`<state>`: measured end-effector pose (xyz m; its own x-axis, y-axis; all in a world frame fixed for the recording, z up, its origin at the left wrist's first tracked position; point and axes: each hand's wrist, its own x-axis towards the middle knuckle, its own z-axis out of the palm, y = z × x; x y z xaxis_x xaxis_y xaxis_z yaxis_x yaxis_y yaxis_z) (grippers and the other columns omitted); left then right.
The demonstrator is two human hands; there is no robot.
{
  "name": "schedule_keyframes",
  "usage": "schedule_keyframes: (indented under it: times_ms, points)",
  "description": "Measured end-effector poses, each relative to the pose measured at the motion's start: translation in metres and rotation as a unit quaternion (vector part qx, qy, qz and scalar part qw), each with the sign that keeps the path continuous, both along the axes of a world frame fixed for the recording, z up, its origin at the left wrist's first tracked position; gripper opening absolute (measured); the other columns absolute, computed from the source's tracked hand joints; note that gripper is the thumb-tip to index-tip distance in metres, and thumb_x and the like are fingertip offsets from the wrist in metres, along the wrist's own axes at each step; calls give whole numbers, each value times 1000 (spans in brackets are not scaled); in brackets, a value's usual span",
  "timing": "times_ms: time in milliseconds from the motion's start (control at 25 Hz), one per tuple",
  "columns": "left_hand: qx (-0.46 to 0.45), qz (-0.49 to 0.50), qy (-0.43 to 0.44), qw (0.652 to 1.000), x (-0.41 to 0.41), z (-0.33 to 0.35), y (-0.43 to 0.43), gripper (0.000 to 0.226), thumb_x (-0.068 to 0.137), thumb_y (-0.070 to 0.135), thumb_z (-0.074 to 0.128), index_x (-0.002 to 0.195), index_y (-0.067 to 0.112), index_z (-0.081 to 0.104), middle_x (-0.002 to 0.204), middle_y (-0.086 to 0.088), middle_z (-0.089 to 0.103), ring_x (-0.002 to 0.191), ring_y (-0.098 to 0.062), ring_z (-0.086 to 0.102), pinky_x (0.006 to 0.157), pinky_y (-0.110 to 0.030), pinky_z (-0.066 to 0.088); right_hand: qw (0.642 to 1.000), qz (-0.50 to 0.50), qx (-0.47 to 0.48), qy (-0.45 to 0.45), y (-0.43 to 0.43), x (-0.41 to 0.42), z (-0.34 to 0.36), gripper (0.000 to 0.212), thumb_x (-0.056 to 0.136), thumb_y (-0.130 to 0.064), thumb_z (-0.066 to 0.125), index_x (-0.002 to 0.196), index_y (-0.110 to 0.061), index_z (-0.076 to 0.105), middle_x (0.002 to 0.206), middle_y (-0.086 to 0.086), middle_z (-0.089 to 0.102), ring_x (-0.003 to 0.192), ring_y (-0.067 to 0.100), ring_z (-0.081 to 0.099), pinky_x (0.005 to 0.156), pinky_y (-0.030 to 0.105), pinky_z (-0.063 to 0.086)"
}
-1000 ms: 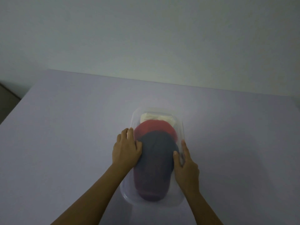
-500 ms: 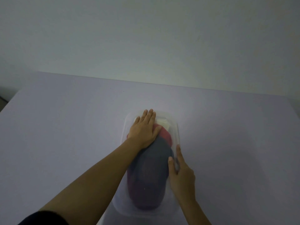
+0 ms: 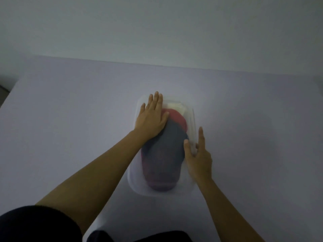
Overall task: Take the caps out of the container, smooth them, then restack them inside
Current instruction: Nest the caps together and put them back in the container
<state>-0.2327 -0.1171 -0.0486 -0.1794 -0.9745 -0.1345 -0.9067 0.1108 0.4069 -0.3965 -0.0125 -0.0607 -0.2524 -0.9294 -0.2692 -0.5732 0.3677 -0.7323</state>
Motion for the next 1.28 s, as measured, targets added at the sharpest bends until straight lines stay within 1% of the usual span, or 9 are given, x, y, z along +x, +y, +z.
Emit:
schedule_keyframes:
  times_ms: [120,240,320,440,600,720,840,1000,1280]
  points:
    - [-2,83,58,995,23,6,51,68,98,41,31,149,12,-2,159,-6,-7,146,-21,-7,117,-40,2,988,-66,58,-128,5,-12,-2,62,94,-50,38,147,-35,10,145,1,43,122,27,50,93,32,37]
    - [71,202,171,962,43,9,119,81,88,55,39,149,21,-3,160,2,-3,147,-19,2,116,-41,13,977,-43,102,-184,38,-17,2,63,92,-48,37,147,-30,14,151,1,32,132,23,39,93,26,30]
    - [156,259,257,918,46,6,151,89,79,59,46,149,29,0,159,4,7,145,-23,18,113,-44,24,973,-14,114,-200,62,-12,6,73,84,-52,45,147,-27,18,146,0,37,127,17,43,95,24,32]
    - [196,284,348,872,43,-7,161,80,81,53,55,147,33,16,154,0,30,134,-28,41,106,-48,40,978,-13,97,-183,72,-8,-1,64,88,-38,57,144,-21,30,135,0,49,113,11,49,96,26,40]
    - [165,260,363,880,37,-12,113,72,85,49,55,147,30,22,149,2,39,130,-26,45,103,-49,43,981,-35,71,-176,32,-17,-9,80,78,-55,59,144,-23,30,139,1,48,123,23,50,100,48,45]
    - [153,240,373,883,29,-12,57,73,86,48,54,147,29,21,150,0,37,131,-29,44,104,-53,41,981,-40,45,-182,-22,-30,-13,95,63,-70,56,143,-25,32,140,2,49,122,23,51,99,50,46]
    - [159,231,373,884,21,-18,12,73,86,48,55,147,29,21,150,-1,37,131,-30,43,104,-54,40,978,-40,41,-203,-66,-43,-26,86,72,-61,60,143,-24,31,140,4,48,121,25,52,96,49,49]
    - [180,221,381,880,15,-26,-26,76,83,53,57,146,31,22,147,0,41,127,-31,48,101,-55,44,975,-44,45,-215,-105,-55,-41,69,86,-43,60,144,-23,30,140,7,47,117,28,53,79,41,57]
    - [181,219,377,882,9,-31,-57,76,85,54,53,148,30,17,150,-1,36,130,-32,44,102,-56,41,980,-22,55,-192,-139,-58,-40,78,82,-57,54,146,-26,22,143,7,42,122,30,49,92,50,51]
